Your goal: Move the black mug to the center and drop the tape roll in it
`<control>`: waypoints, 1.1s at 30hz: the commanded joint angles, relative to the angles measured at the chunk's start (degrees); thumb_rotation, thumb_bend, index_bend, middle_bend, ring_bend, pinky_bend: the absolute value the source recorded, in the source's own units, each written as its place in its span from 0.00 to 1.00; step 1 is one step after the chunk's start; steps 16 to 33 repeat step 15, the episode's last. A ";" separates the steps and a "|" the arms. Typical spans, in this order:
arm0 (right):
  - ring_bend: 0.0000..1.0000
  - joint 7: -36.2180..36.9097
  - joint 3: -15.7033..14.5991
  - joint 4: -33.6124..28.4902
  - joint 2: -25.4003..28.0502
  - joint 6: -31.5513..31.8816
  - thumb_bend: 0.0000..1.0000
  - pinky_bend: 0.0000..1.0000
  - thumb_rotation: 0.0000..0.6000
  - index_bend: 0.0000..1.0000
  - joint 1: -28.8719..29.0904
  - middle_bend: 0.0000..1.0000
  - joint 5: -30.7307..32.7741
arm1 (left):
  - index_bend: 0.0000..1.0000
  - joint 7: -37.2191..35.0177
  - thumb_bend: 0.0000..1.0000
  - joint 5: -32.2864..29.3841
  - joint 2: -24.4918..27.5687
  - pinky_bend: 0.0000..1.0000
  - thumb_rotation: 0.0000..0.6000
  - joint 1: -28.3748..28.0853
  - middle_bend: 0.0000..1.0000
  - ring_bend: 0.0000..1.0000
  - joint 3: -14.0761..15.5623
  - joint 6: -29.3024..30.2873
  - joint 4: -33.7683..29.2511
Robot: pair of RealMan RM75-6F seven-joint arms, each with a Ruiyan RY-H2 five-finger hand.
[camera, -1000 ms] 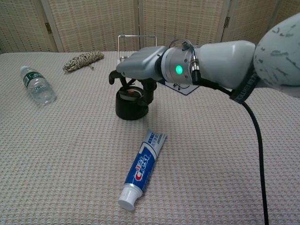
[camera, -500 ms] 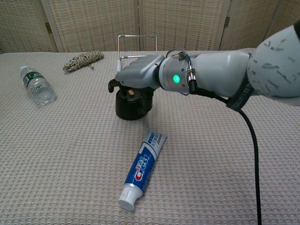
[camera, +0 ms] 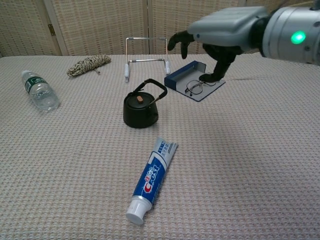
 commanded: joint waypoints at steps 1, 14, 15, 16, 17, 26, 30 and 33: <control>0.44 6.35 -6.00 -4.89 7.65 8.92 0.39 0.44 1.00 0.05 -10.39 0.25 -8.89 | 0.20 -0.05 0.27 -0.42 -0.22 0.00 1.00 0.04 0.16 0.10 -0.19 0.10 0.51; 0.01 27.67 -11.79 9.73 9.73 27.56 0.39 0.02 1.00 0.00 -37.15 0.00 -22.72 | 0.20 2.07 0.28 -0.51 -0.77 0.00 1.00 2.77 0.15 0.10 0.83 3.98 -0.87; 0.01 28.59 -11.82 10.37 9.65 27.88 0.39 0.02 1.00 0.00 -38.41 0.00 -22.70 | 0.20 2.21 0.28 -0.45 -0.84 0.00 1.00 3.05 0.15 0.10 1.02 4.27 -1.02; 0.01 28.59 -11.82 10.37 9.65 27.88 0.39 0.02 1.00 0.00 -38.41 0.00 -22.70 | 0.20 2.21 0.28 -0.45 -0.84 0.00 1.00 3.05 0.15 0.10 1.02 4.27 -1.02; 0.01 28.59 -11.82 10.37 9.65 27.88 0.39 0.02 1.00 0.00 -38.41 0.00 -22.70 | 0.20 2.21 0.28 -0.45 -0.84 0.00 1.00 3.05 0.15 0.10 1.02 4.27 -1.02; 0.01 28.59 -11.82 10.37 9.65 27.88 0.39 0.02 1.00 0.00 -38.41 0.00 -22.70 | 0.20 2.21 0.28 -0.45 -0.84 0.00 1.00 3.05 0.15 0.10 1.02 4.27 -1.02; 0.01 28.59 -11.82 10.37 9.65 27.88 0.39 0.02 1.00 0.00 -38.41 0.00 -22.70 | 0.20 2.21 0.28 -0.45 -0.84 0.00 1.00 3.05 0.15 0.10 1.02 4.27 -1.02; 0.01 28.59 -11.82 10.37 9.65 27.88 0.39 0.02 1.00 0.00 -38.41 0.00 -22.70 | 0.20 2.21 0.28 -0.45 -0.84 0.00 1.00 3.05 0.15 0.10 1.02 4.27 -1.02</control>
